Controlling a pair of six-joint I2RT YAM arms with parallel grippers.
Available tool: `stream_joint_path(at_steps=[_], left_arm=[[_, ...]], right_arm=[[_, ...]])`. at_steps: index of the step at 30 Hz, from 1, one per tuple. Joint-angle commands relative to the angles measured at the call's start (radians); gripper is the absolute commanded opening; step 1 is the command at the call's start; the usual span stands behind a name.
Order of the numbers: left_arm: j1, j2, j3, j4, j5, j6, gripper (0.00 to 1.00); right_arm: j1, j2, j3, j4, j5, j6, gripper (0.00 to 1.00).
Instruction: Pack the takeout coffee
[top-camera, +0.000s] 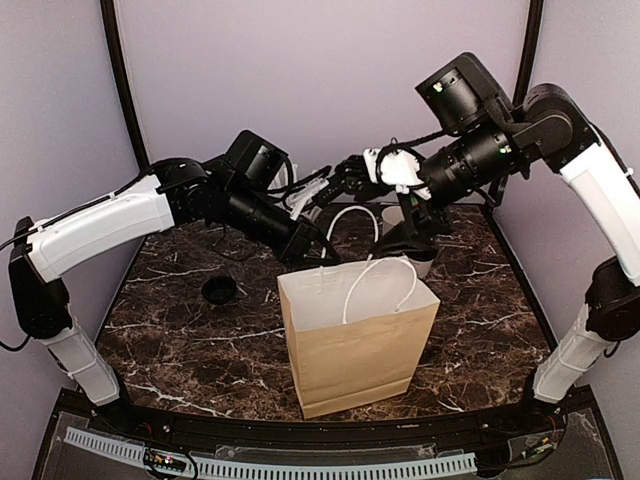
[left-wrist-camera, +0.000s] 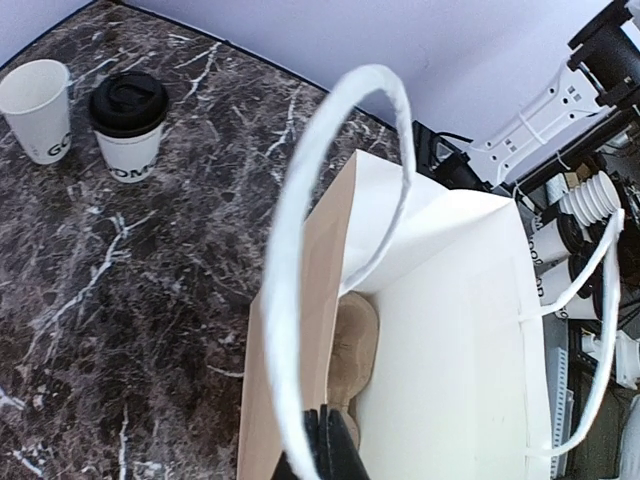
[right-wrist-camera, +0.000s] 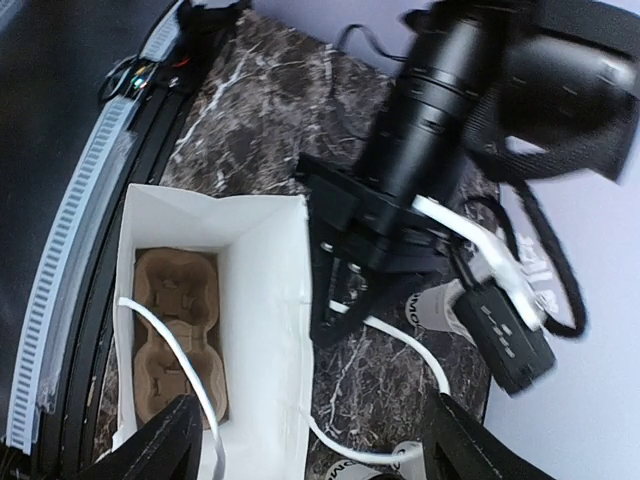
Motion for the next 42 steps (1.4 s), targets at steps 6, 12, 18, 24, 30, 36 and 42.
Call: stream_joint_path(at_steps=[6,12,18,24,30,36,42], left_arm=[[0.146,-0.118,-0.037,-0.042,-0.115,0.083,0.00],[0.161,-0.099,-0.037,-0.030,-0.158,0.087,0.03],[0.170,-0.095,-0.037,-0.006,-0.198,0.073,0.31],[0.205,-0.112,-0.055,0.047,-0.183,0.048,0.40],[0.286,-0.124,-0.094,0.142,-0.094,-0.008,0.40],[0.320,-0.103,-0.093,0.202,0.013,-0.021,0.28],[0.322,-0.111,-0.060,0.228,0.062,-0.028,0.00]], right_arm=[[-0.249,-0.008,0.039,-0.023,-0.377,-0.030,0.88],[-0.244,0.028,-0.111,-0.026,-0.402,-0.036,0.89],[-0.240,0.072,-0.174,0.087,-0.412,0.042,0.84],[-0.236,0.084,-0.202,0.230,-0.484,0.144,0.73],[-0.231,0.082,-0.266,0.394,-0.498,0.273,0.62],[-0.231,0.124,-0.236,0.441,-0.456,0.354,0.22],[-0.231,0.085,-0.224,0.490,-0.482,0.378,0.00]])
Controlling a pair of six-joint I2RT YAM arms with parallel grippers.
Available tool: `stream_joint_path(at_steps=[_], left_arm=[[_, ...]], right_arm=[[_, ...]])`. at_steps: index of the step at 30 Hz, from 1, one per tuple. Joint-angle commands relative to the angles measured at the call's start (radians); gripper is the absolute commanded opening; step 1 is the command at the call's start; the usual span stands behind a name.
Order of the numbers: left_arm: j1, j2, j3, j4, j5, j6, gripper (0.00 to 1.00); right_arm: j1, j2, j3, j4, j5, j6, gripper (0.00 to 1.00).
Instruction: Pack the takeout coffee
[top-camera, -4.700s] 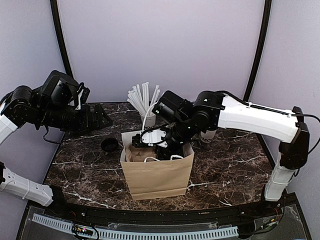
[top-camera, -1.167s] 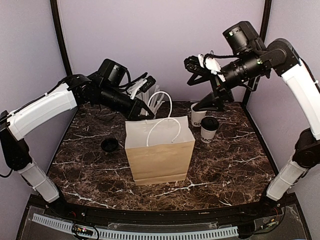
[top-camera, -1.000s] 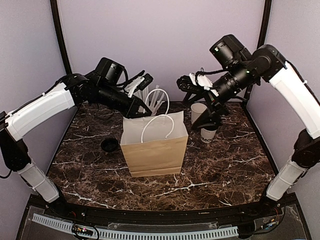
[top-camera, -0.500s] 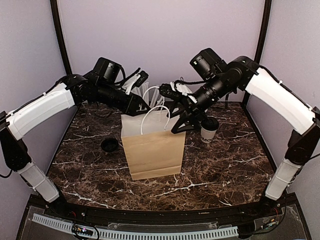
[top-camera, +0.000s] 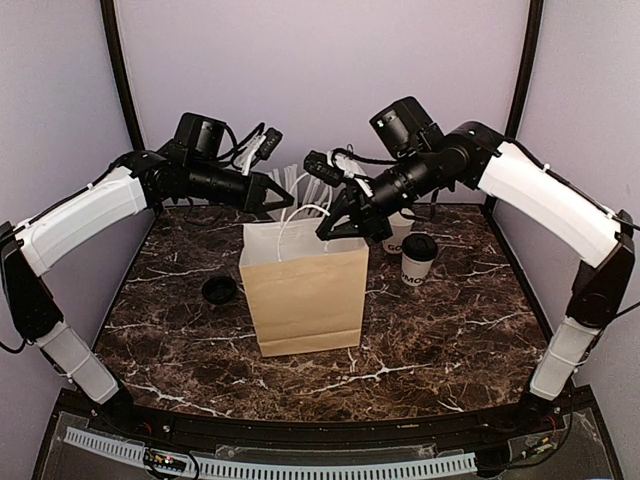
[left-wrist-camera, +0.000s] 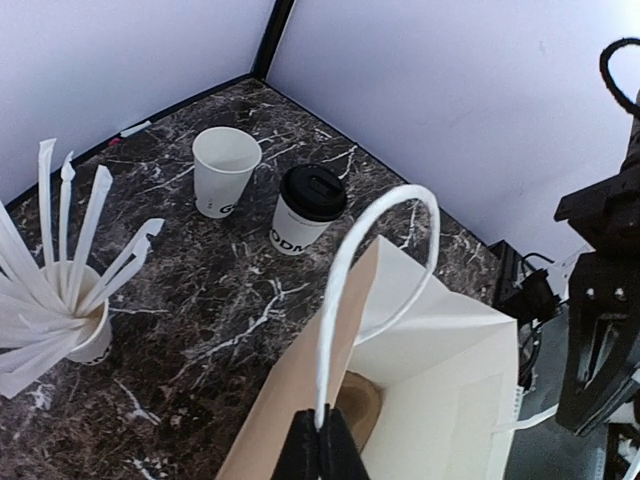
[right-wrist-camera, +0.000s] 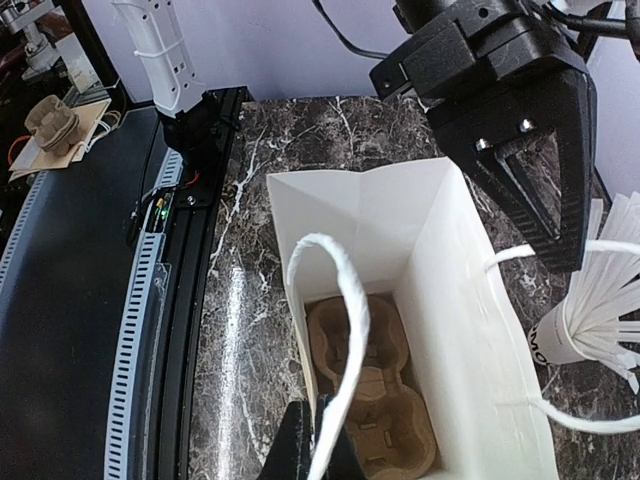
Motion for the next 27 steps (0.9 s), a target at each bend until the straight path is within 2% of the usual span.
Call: stream_joint_path(at_steps=[1,6,13,18,27], left_arm=[[0.001,-0.040,0.040,0.050,0.063,-0.008,0.00],[0.001,-0.087,0.074,0.052,0.027,-0.012,0.00],[0.001,-0.076,0.206,-0.003,-0.015,0.010,0.00],[0.001,-0.054,0.281,-0.041,-0.032,0.030,0.00],[0.001,-0.053,0.272,-0.037,-0.063,0.045,0.00]], right_arm=[[0.006,-0.038,0.044,0.083,-0.024,0.032,0.00],[0.007,-0.021,0.175,0.061,-0.013,0.006,0.00],[0.007,0.008,0.334,0.066,0.027,-0.015,0.00],[0.006,0.011,0.354,0.071,0.029,-0.017,0.00],[0.007,0.011,0.334,0.073,0.015,-0.017,0.00]])
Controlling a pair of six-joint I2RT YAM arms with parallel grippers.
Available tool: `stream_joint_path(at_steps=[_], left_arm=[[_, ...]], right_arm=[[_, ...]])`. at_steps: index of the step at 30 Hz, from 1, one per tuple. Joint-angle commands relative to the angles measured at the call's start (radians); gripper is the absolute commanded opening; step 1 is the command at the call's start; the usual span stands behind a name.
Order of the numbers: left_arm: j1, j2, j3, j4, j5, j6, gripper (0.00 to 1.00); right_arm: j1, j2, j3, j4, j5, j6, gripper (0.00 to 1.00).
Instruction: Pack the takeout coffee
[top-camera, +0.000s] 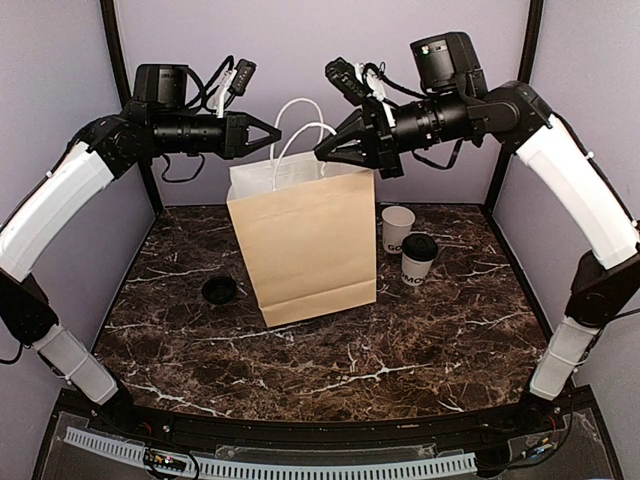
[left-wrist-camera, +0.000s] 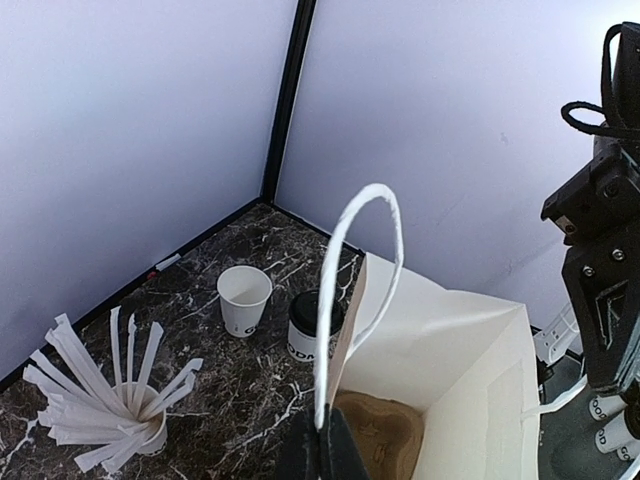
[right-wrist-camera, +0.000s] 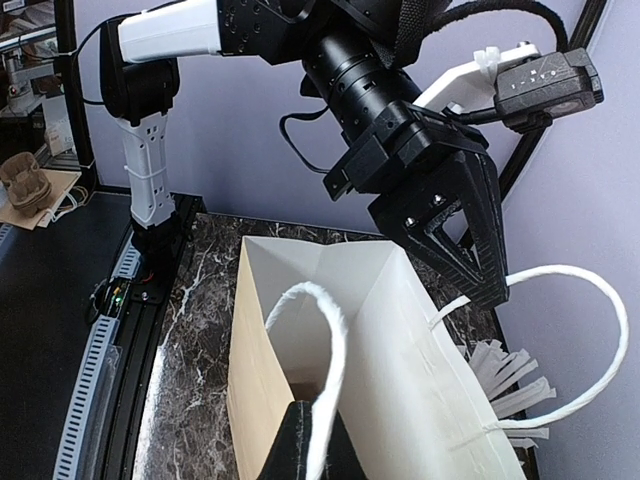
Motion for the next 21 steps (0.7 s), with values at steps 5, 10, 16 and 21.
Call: stream_joint_path(at_steps=[5,10,16,21], left_arm=[[0.000,-0.020,-0.007,-0.006,-0.017,0.023,0.00],[0.000,-0.024,-0.018,-0.007,-0.015,0.025,0.00],[0.000,-0.041,-0.058,0.013,-0.013,0.022,0.00],[0.000,-0.050,-0.090,0.027,-0.016,0.023,0.00]], right_arm=[[0.007,0.004,-0.017,0.033,-0.012,-0.005,0.00],[0.007,0.006,-0.026,0.033,-0.012,-0.005,0.00],[0.007,0.011,-0.029,0.034,-0.019,-0.004,0.00],[0.006,0.011,-0.047,0.038,-0.024,-0.002,0.00]])
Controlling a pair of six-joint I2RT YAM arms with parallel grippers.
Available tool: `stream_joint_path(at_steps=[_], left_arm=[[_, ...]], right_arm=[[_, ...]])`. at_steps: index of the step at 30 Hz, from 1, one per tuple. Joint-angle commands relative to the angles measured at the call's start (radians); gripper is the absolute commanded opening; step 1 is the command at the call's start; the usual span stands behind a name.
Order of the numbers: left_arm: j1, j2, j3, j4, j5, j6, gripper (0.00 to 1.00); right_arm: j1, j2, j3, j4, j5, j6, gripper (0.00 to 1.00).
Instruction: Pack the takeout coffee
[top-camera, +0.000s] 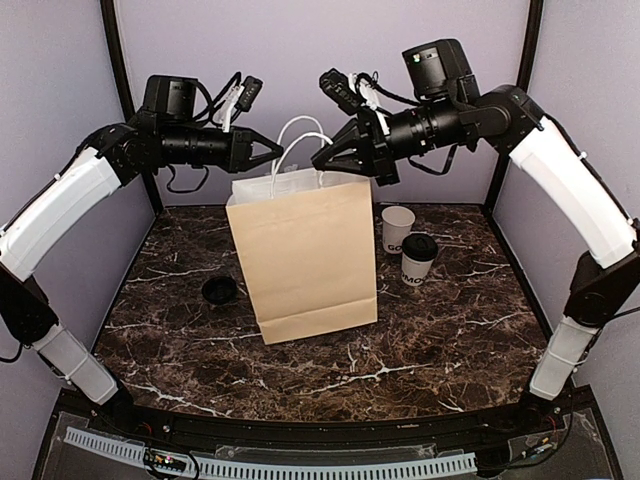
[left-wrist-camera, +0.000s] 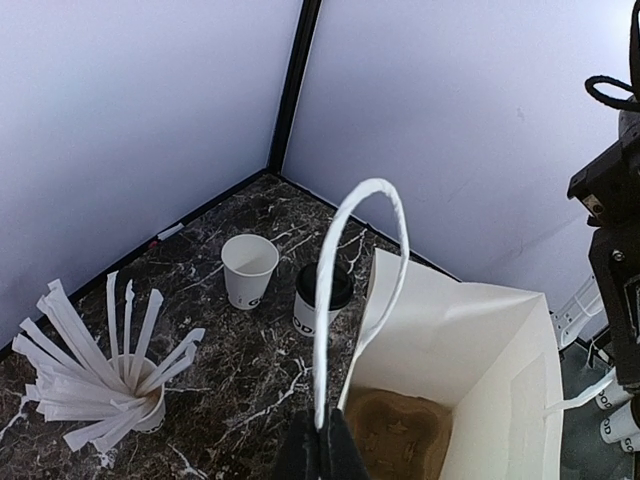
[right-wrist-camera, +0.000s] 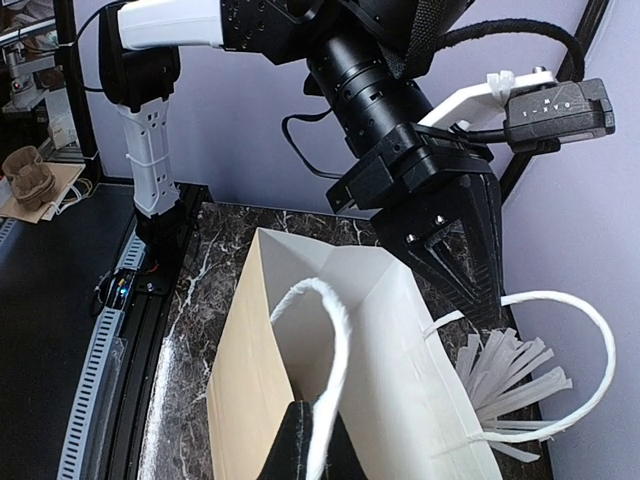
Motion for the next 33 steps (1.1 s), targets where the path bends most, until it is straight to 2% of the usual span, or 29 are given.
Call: stream_joint_path(at_steps=[1,6,7,8,9,10,11,12,13,14,15,21,23,27,33], left_arm=[[0.000,-0.049,-0.033,0.034,0.001,0.011,0.00],[0.000,-0.048,-0.052,0.042,-0.001,0.012,0.00],[0.000,-0.047,-0.053,0.038,-0.004,0.013,0.05],[0.000,-0.042,-0.053,0.031,-0.014,0.017,0.12],[0.000,-0.040,-0.052,0.026,-0.025,0.018,0.35],[0.000,-0.034,-0.051,0.015,-0.053,0.020,0.46],[0.000,-0.033,-0.050,0.007,-0.071,0.022,0.65],[0.001,-0.032,-0.045,-0.011,-0.109,0.026,0.71],[0.001,-0.033,-0.044,-0.019,-0.127,0.028,0.83],[0.001,-0.040,-0.045,-0.026,-0.157,0.034,0.95],[0.001,-0.054,-0.047,-0.027,-0.179,0.036,0.97],[0.001,-0.106,-0.089,-0.018,-0.163,0.062,0.99],[0.000,-0.106,-0.101,-0.054,-0.125,0.080,0.95],[0.000,-0.075,-0.110,-0.189,-0.097,0.137,0.79],[0.000,-0.002,-0.091,-0.332,-0.069,0.158,0.62]], right_arm=[[0.007,0.001,-0.024,0.040,-0.024,-0.004,0.00],[0.007,0.000,-0.052,0.047,-0.015,-0.007,0.00],[0.007,-0.001,-0.055,0.048,-0.012,-0.008,0.02],[0.007,-0.001,-0.057,0.046,-0.008,-0.014,0.13],[0.006,-0.002,-0.060,0.041,-0.004,-0.021,0.34],[0.007,-0.003,-0.063,0.031,0.004,-0.029,0.51],[0.004,-0.006,-0.066,0.023,0.013,-0.034,0.65],[-0.001,-0.014,-0.077,0.018,0.015,-0.038,0.80],[-0.009,-0.024,-0.090,0.013,-0.003,-0.048,0.96],[-0.024,-0.033,-0.100,-0.002,-0.031,-0.064,0.98],[-0.031,-0.038,-0.100,-0.016,-0.047,-0.073,0.99],[-0.057,-0.066,-0.089,-0.054,-0.098,-0.071,0.99],[-0.074,-0.080,-0.108,-0.053,-0.102,-0.068,0.99],[-0.148,-0.125,-0.202,-0.024,-0.104,-0.055,0.99],[-0.269,-0.195,-0.460,0.054,-0.155,-0.033,0.99]])
